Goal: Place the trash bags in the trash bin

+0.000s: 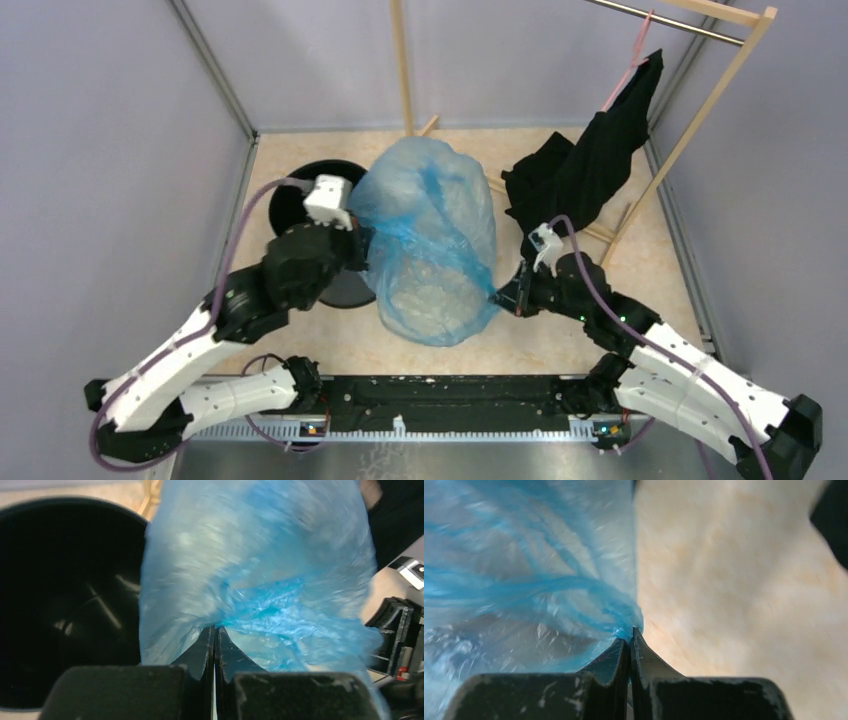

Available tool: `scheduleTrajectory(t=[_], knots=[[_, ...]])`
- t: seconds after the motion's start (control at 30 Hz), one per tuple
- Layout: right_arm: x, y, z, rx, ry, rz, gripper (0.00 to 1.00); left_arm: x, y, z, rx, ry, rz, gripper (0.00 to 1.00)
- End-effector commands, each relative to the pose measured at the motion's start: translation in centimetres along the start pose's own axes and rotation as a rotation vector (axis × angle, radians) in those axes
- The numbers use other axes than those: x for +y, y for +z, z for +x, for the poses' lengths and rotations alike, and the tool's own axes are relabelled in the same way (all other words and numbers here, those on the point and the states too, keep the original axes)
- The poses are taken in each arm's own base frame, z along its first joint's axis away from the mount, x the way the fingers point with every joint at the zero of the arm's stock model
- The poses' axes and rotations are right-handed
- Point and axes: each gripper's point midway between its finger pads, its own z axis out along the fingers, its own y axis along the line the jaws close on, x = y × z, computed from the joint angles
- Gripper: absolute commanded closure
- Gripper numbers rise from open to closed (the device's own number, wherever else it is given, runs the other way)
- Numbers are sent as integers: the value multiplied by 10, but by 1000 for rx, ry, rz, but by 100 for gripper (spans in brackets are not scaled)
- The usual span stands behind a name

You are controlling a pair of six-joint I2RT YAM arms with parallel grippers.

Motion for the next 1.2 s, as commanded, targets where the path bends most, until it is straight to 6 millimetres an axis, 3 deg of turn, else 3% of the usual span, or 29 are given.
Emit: scheduleTrajectory(t=[0.0, 0.1, 0.17, 0.23, 0.37, 0.43, 0.5, 0.6, 0.67, 0.73, 0.8, 0.9, 1.0, 1.07, 1.17], knots=[[29, -21, -49, -106, -44, -3, 100, -8, -4, -32, -37, 4, 4, 100], [60, -48, -105, -208, -197, 15, 100, -21, -11, -70, -151, -47, 65, 100], [77, -56, -121, -229, -241, -16, 100, -29, -11, -80, -185, -75, 99, 100], [76, -52, -111, -196, -246, -40, 100, -32, -8, -76, -191, -105, 111, 100], [27, -19, -43, -82, -83, -8, 100, -36, 6, -48, -146, -141, 121, 100], [35, -8, -27, -70, -20, -123, 100, -54, 8, -57, -153, -142, 190, 100], [41, -9, -33, -66, -33, -131, 100, -82, 7, -74, -165, -126, 306, 100], [53, -25, -71, -121, -159, -59, 100, -121, 3, -97, -190, -86, 473, 100], [63, -38, -91, -161, -210, -40, 100, -135, 4, -99, -181, -67, 530, 100], [68, -49, -99, -179, -241, -37, 100, -130, 5, -94, -173, -68, 507, 100], [57, -51, -88, -168, -237, -15, 100, -114, 7, -80, -164, -82, 449, 100], [34, -49, -68, -160, -210, 26, 100, -91, 11, -37, -93, -71, 385, 100], [22, -45, -59, -151, -189, 56, 100, -73, 13, -12, -19, -61, 310, 100], [33, -46, -67, -160, -202, 21, 100, -76, 8, -17, -4, -51, 325, 100], [63, -40, -73, -127, -249, -105, 100, -100, -5, -36, -7, -4, 452, 100]])
